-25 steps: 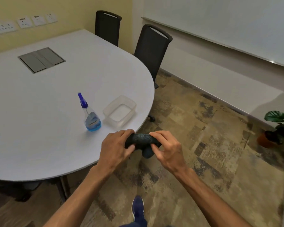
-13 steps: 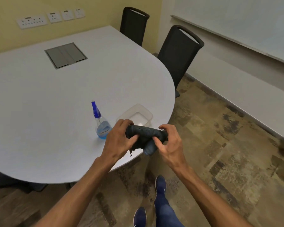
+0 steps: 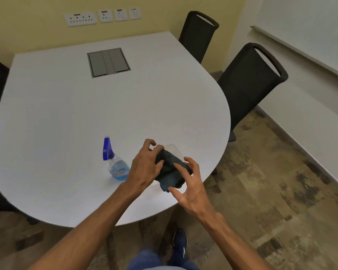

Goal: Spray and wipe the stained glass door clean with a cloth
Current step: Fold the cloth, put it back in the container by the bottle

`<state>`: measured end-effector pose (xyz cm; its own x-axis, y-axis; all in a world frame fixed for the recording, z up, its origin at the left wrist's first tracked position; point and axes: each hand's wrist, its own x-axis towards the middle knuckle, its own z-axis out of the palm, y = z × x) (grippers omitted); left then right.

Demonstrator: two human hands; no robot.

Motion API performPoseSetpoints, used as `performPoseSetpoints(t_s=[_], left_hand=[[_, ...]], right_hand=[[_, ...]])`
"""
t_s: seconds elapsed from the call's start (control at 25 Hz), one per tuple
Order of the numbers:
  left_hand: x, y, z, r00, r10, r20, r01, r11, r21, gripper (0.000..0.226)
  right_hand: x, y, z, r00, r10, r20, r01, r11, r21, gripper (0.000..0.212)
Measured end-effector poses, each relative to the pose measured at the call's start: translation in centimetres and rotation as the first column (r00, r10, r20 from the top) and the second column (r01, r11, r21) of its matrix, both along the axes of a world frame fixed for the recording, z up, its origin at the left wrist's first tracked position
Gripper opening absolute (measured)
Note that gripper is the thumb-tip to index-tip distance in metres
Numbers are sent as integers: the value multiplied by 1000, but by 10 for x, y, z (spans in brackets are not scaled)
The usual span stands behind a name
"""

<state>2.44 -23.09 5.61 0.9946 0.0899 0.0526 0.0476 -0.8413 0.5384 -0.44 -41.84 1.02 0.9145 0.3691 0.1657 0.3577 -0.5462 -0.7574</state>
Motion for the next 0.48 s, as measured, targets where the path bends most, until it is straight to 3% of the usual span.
performPoseSetpoints(t_s=[0.2,0.36,0.48], left_hand=[[49,-16,-17,992,-7,-130,21,994,104,36],[87,-21,-35,983,-54,-178,78,988,135,43],[113,-18,-53,973,-105,-204,145,971,188,36]], right_hand=[[38,-7,-25,999,-14,-38,13,1000,-27,44],[63,0,-38,983,-64,-173,46,993,-105,47],[80,10,-46,962,-62,-264,18,986,-164,53]])
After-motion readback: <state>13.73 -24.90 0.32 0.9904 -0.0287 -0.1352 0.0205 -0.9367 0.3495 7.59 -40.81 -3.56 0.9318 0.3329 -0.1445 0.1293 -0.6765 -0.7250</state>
